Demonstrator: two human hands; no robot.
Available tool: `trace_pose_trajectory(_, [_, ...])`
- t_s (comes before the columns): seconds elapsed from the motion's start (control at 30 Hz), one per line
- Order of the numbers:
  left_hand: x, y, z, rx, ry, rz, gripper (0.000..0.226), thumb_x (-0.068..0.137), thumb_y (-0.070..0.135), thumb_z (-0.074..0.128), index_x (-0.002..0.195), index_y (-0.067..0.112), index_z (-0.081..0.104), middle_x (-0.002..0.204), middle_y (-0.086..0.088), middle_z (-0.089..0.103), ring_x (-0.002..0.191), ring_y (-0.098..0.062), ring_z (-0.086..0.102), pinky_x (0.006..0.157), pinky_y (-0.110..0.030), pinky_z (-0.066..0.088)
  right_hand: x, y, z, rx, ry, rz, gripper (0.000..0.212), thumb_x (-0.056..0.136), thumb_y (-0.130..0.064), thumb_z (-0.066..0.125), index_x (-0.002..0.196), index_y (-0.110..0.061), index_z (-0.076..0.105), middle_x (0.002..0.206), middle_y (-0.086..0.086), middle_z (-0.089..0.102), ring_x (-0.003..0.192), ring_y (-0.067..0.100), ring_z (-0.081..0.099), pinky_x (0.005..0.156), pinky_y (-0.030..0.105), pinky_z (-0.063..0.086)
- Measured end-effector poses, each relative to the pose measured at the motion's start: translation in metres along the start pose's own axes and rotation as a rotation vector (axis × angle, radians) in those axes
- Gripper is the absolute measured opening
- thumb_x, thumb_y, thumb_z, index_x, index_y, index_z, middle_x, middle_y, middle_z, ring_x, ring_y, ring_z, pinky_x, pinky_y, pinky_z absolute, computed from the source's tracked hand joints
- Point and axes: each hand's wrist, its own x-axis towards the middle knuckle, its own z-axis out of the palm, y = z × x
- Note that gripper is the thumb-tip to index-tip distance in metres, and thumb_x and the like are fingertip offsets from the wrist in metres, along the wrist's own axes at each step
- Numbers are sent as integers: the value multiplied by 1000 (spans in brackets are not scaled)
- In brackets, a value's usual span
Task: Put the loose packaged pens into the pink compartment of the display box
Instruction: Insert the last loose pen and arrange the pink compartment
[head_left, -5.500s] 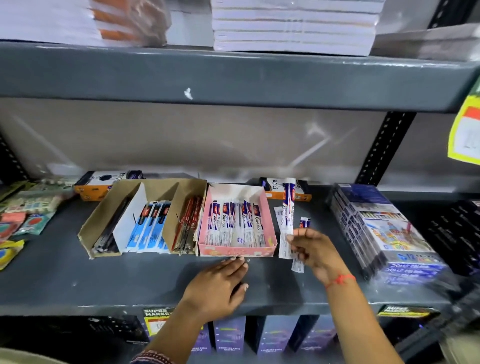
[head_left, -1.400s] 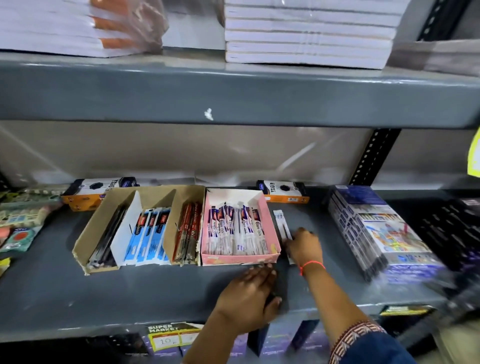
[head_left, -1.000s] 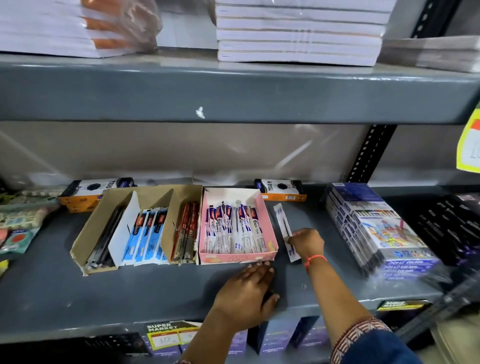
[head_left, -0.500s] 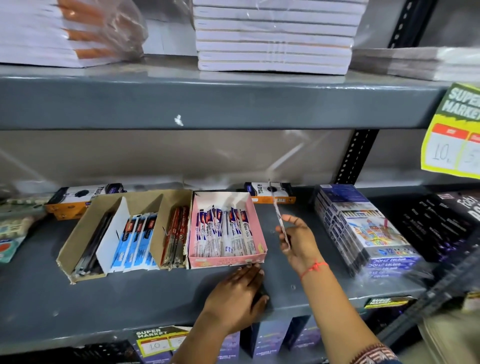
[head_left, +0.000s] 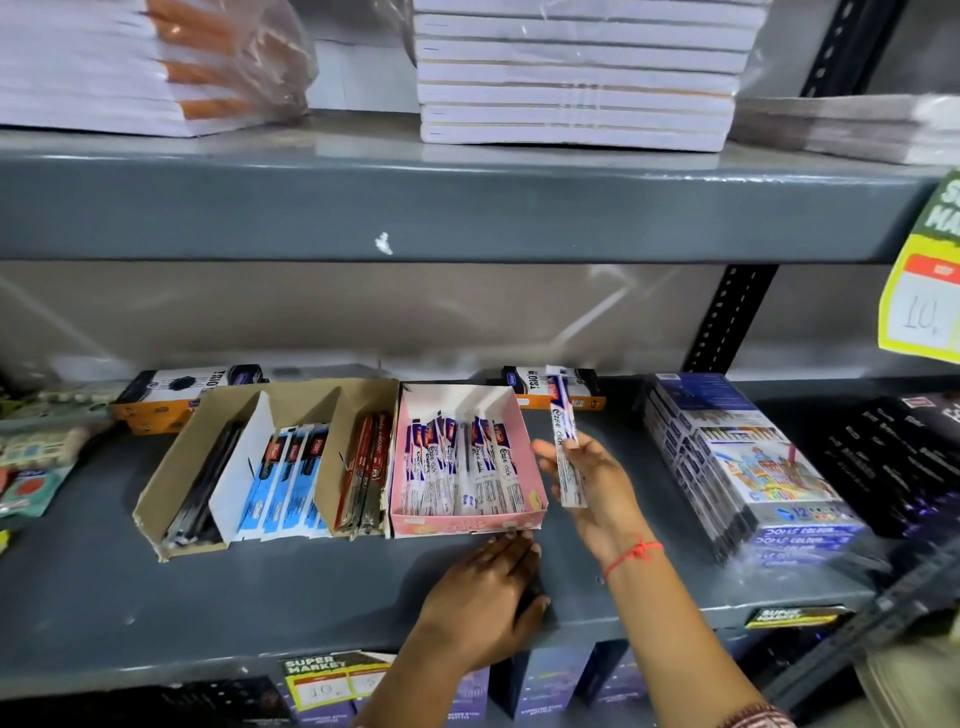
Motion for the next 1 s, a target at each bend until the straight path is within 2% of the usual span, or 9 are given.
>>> trace_pose_trajectory(0.17, [0, -1, 1, -28, -19, -9, 57, 97, 40, 31, 143, 7, 26, 151, -13, 27, 139, -22, 21, 113, -29, 8, -4, 5, 10, 66, -100, 64, 23, 94, -2, 41, 77, -11, 55, 64, 2, 76, 51, 9, 69, 44, 21, 53])
trace_pose_trajectory(0.33, [-1, -1, 2, -3, 37, 32, 54, 94, 38, 37, 132, 1, 45, 138, -18, 47, 128, -30, 43, 106, -39, 31, -1, 7, 13, -18, -45, 77, 26, 91, 2, 47, 72, -10, 60, 56, 0, 71, 53, 13, 63, 51, 22, 54])
trace_pose_trajectory(0.5, [-1, -2, 3, -32, -7, 12, 58, 97, 41, 27, 142, 5, 25, 150, -15, 28, 138, -23, 22, 113, -30, 10, 2, 6, 14, -90, -26, 59, 27, 90, 4, 49, 70, -10, 60, 55, -2, 71, 55, 12, 60, 53, 23, 50])
trace_pose_trajectory(0.63, [0, -1, 3, -25, -26, 5, 58, 97, 40, 27, 143, 6, 23, 152, -14, 25, 138, -23, 20, 113, -30, 11, 5, 2, 23, -180, 0, 53, 24, 87, 6, 52, 70, -10, 59, 60, 4, 68, 48, 12, 59, 49, 22, 46])
trace_pose_trajectory(0.73, [1, -1, 3, -21, -27, -7, 57, 97, 40, 30, 142, 6, 24, 152, -13, 26, 138, -22, 21, 112, -31, 14, 17, -1, 35, -436, 72, 18, 20, 83, 11, 55, 78, -8, 55, 69, 14, 59, 40, 13, 53, 37, 19, 42])
trace_pose_trajectory(0.8, [1, 0, 2, -25, -25, -6, 56, 97, 39, 32, 142, 6, 24, 152, -13, 25, 138, -23, 20, 112, -31, 14, 28, 1, 42, -746, 111, -34, 18, 82, 9, 57, 92, -5, 58, 87, 19, 63, 64, 24, 64, 57, 28, 55])
trace_pose_trajectory(0.87, [1, 1, 2, -21, -26, 7, 57, 97, 38, 33, 142, 4, 24, 152, -14, 23, 139, -23, 19, 113, -32, 12, 35, 4, 50, -1143, 111, -57, 24, 84, 5, 52, 105, -3, 59, 107, 19, 64, 97, 35, 63, 85, 39, 54])
trace_pose_trajectory(0.93, [1, 1, 1, -36, -19, 5, 56, 97, 37, 34, 142, 4, 25, 152, -14, 23, 139, -24, 20, 113, -33, 12, 38, 7, 57, -1410, 90, -57, 30, 86, 1, 42, 114, 0, 55, 117, 23, 62, 107, 40, 59, 92, 42, 49])
trace_pose_trajectory(1.0, [1, 1, 1, -47, -22, 0, 55, 96, 35, 37, 141, 3, 29, 151, -15, 27, 137, -25, 24, 113, -34, 16, 39, 10, 61, -1535, 74, -45, 34, 87, 1, 37, 117, 3, 53, 120, 24, 61, 110, 41, 58, 93, 43, 48])
